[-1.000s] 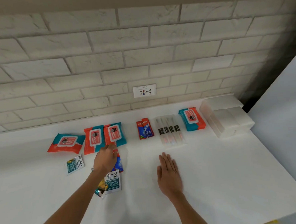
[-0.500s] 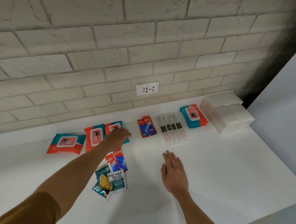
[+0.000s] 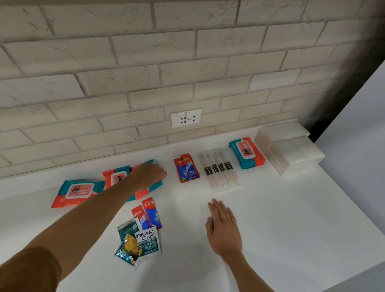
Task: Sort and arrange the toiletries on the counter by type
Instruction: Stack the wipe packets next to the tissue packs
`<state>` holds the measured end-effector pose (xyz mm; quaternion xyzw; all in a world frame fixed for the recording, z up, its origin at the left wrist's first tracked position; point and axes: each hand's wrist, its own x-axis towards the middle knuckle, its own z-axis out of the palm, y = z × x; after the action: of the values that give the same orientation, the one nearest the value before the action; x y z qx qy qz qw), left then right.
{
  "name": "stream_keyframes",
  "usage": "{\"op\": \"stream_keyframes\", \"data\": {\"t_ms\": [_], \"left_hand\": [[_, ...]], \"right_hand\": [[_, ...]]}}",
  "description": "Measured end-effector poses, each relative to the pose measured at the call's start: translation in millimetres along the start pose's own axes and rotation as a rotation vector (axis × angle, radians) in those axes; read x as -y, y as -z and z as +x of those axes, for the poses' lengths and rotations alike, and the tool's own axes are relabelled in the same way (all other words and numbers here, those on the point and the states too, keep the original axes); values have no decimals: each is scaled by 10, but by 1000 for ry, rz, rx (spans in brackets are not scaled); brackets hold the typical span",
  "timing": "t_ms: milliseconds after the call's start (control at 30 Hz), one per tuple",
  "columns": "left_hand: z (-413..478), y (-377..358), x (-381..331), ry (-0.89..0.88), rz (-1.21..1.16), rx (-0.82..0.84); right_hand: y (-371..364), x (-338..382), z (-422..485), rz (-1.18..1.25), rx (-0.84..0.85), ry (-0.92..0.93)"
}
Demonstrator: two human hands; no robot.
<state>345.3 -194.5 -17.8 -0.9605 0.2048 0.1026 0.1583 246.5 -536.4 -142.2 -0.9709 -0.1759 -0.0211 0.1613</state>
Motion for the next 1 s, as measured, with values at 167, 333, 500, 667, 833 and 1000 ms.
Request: {"op": "stream_keyframes", "data": {"t_ms": [167, 333, 500, 667, 833, 1000], "left_hand": [[-57, 205, 44, 116, -321, -148], [-263, 577, -57, 220, -824, -335], [-445, 771, -438, 343, -1218, -381], [-556, 857, -873, 453, -1665, -384], [-577, 813, -1203, 619, -1949, -357], [-475, 725, -1473, 702, -2062, -263]], "right_hand": [[20, -1, -1, -10, 32, -3], [6, 46, -12, 61, 34, -58], [131, 319, 54, 579, 52, -242], [697, 740, 67, 1289, 221, -422], [1040, 776, -137, 1571, 137, -452], [1123, 597, -260, 1581, 134, -486]]}}
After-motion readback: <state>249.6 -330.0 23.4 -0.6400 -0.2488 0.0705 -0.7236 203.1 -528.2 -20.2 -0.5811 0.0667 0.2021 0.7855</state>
